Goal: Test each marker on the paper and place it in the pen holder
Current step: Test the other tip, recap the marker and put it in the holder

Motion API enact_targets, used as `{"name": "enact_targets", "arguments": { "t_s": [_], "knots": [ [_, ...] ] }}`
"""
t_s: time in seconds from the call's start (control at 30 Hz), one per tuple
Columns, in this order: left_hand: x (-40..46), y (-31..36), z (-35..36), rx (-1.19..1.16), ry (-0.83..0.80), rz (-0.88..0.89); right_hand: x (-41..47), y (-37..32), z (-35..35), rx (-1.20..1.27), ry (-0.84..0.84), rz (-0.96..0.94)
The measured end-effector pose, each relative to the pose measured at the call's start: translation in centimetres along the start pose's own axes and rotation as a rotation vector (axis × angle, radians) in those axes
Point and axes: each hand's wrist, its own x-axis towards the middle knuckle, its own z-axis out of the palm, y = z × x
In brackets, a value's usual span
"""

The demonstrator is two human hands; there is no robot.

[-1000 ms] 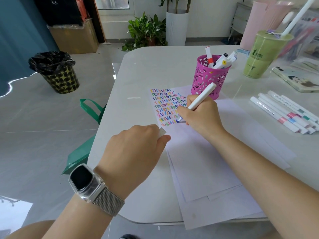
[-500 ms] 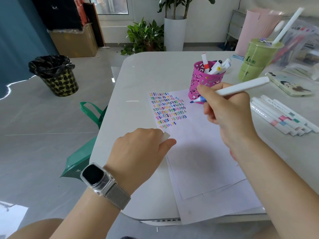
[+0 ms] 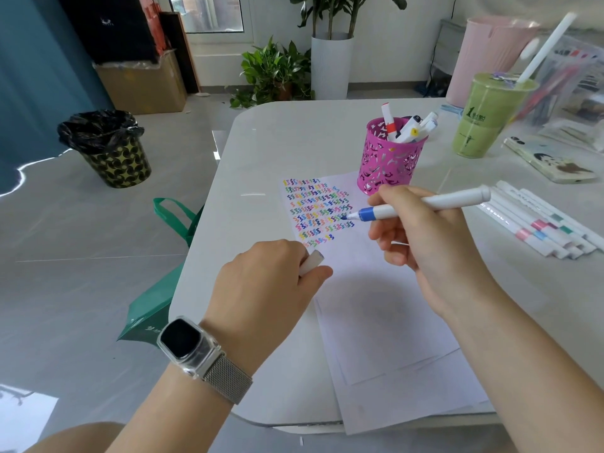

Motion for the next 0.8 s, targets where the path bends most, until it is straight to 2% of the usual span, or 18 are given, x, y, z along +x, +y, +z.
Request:
{"name": "enact_targets", "arguments": {
  "t_s": [0.3, 0.8],
  "knots": [
    [0.0, 0.3, 0.0, -0.018, 0.034, -0.017, -0.3, -0.1, -0.1, 0.004, 0.044, -0.103],
    [-0.1, 0.4, 0.0, -0.107, 0.087, 0.023, -0.2, 1.2, 0.5, -0.158, -0.049, -0.123]
  ]
}}
